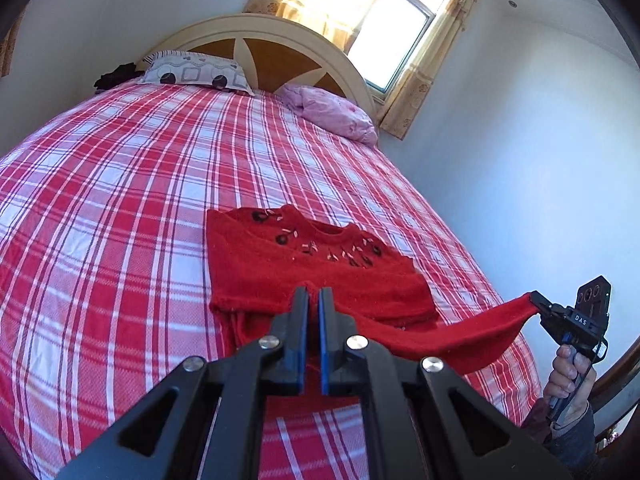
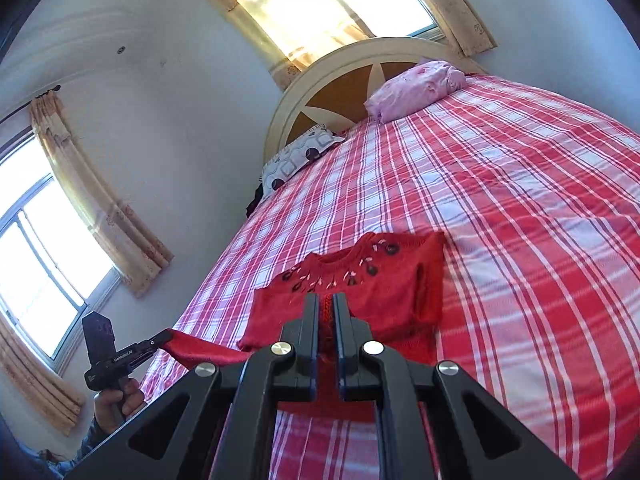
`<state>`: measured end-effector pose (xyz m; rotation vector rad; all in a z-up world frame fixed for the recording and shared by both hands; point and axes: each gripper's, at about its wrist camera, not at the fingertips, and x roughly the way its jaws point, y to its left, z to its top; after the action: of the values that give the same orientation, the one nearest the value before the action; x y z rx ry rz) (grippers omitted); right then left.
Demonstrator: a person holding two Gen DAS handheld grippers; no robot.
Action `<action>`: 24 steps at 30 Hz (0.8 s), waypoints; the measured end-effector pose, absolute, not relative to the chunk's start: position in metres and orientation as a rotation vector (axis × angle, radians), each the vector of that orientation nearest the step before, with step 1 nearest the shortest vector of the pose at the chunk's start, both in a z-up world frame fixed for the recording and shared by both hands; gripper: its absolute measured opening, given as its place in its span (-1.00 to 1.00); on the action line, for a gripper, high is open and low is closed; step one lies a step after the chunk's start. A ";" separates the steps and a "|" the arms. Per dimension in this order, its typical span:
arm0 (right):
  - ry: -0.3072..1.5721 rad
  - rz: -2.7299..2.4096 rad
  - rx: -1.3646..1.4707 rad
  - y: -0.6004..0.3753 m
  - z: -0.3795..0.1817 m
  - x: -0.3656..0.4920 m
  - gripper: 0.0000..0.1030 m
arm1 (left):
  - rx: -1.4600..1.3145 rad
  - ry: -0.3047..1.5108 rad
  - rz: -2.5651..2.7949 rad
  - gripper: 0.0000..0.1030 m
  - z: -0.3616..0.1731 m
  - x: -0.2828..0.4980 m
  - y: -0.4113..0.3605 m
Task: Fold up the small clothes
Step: 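Lift the hem with both tools and fold it up onto the collar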
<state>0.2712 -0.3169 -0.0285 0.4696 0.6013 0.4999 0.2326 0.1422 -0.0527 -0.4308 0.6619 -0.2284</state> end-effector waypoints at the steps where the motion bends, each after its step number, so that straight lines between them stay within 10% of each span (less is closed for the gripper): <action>1: 0.605 0.497 0.470 -0.316 -0.028 0.280 -0.89 | -0.433 0.666 -0.226 -0.90 -0.053 0.239 0.143; 24: 0.804 0.374 0.481 -0.291 -0.083 0.483 -0.89 | -0.407 0.808 -0.170 -0.90 -0.092 0.413 0.162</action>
<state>0.4830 -0.2911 -0.0829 0.4815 0.8036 0.3745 0.4134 0.1619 -0.0922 -0.4068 0.8082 -0.1699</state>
